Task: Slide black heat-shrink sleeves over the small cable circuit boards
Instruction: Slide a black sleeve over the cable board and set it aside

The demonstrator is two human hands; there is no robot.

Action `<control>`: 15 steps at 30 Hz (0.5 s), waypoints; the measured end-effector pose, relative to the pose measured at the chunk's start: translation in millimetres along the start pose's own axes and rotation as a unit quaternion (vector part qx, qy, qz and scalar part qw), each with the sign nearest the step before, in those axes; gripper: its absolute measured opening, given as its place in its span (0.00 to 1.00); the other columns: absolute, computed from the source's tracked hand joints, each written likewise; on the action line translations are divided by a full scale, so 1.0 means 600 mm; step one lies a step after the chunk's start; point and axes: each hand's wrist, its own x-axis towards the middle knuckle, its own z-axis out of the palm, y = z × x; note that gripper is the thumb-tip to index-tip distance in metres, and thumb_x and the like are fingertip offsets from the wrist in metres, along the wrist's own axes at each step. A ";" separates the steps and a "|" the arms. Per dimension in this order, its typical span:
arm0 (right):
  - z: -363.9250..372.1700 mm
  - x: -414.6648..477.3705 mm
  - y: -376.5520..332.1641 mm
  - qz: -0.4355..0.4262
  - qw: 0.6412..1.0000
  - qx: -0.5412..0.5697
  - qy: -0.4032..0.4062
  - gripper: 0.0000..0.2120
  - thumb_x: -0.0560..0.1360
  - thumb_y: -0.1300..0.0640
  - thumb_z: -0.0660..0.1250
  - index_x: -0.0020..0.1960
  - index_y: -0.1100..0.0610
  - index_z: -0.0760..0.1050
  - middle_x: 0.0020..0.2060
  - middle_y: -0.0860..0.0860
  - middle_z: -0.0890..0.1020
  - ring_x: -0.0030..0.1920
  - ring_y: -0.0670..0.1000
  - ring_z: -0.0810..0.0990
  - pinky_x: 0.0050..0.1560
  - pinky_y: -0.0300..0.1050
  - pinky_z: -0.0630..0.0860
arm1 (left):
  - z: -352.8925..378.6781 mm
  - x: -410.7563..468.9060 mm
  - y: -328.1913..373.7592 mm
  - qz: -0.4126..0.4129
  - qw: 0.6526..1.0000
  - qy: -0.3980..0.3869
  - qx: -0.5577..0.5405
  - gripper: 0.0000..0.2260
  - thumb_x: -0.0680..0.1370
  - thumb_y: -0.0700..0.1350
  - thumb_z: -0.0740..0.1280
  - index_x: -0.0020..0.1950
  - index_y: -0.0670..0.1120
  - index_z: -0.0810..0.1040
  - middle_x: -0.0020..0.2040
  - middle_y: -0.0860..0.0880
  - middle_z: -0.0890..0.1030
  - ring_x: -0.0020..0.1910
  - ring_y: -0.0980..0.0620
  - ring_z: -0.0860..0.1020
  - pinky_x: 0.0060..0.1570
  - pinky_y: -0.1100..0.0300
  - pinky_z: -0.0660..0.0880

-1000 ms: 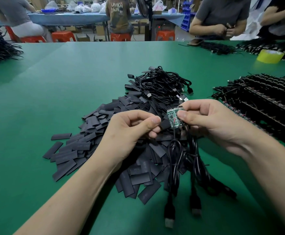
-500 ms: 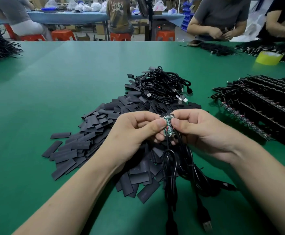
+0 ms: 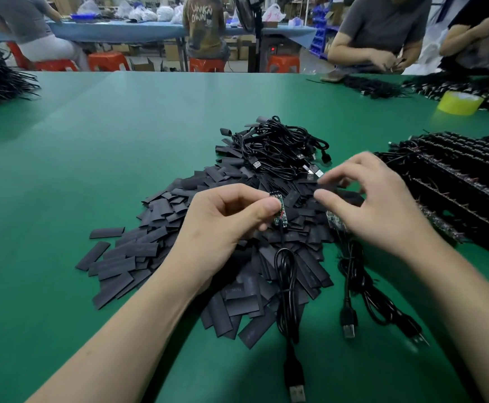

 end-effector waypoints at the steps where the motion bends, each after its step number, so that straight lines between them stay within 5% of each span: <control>1: 0.005 -0.002 -0.011 -0.027 0.999 0.034 0.003 0.09 0.76 0.43 0.69 0.49 0.48 0.83 0.48 0.45 0.79 0.50 0.46 0.78 0.52 0.43 0.73 | 0.001 0.000 0.001 0.000 1.000 0.007 -0.019 0.05 0.69 0.49 0.76 0.40 0.48 0.86 0.34 0.50 0.83 0.31 0.57 0.77 0.35 0.64 0.75; 5: 0.028 -0.019 -0.049 -0.042 0.969 0.205 -0.131 0.10 0.77 0.43 0.66 0.45 0.46 0.83 0.40 0.41 0.83 0.41 0.44 0.80 0.45 0.43 0.75 | 0.002 0.002 -0.001 0.011 0.999 0.031 -0.018 0.06 0.68 0.48 0.76 0.41 0.47 0.86 0.35 0.50 0.84 0.31 0.58 0.79 0.34 0.68 0.75; 9: 0.034 -0.023 -0.053 -0.028 0.936 0.304 -0.173 0.08 0.80 0.57 0.69 0.43 0.53 0.82 0.40 0.47 0.86 0.40 0.44 0.81 0.45 0.37 0.76 | -0.002 0.005 -0.011 0.045 0.997 0.038 0.050 0.03 0.73 0.47 0.76 0.43 0.49 0.86 0.37 0.52 0.86 0.36 0.59 0.81 0.40 0.67 0.76; 12: 0.019 -0.016 -0.055 0.022 0.875 0.462 -0.142 0.08 0.80 0.56 0.65 0.43 0.58 0.78 0.43 0.56 0.87 0.43 0.52 0.86 0.47 0.40 0.81 | -0.008 0.007 -0.022 0.092 0.971 0.037 0.216 0.01 0.75 0.49 0.76 0.46 0.53 0.87 0.40 0.55 0.86 0.40 0.59 0.82 0.43 0.64 0.76; 15: 0.004 -0.013 -0.057 0.091 0.795 0.588 -0.120 0.08 0.79 0.54 0.61 0.44 0.57 0.72 0.32 0.54 0.81 0.32 0.54 0.81 0.37 0.45 0.81 | -0.008 0.001 -0.028 0.121 0.906 -0.021 0.405 0.09 0.73 0.58 0.76 0.50 0.57 0.86 0.43 0.58 0.82 0.44 0.60 0.80 0.46 0.58 0.77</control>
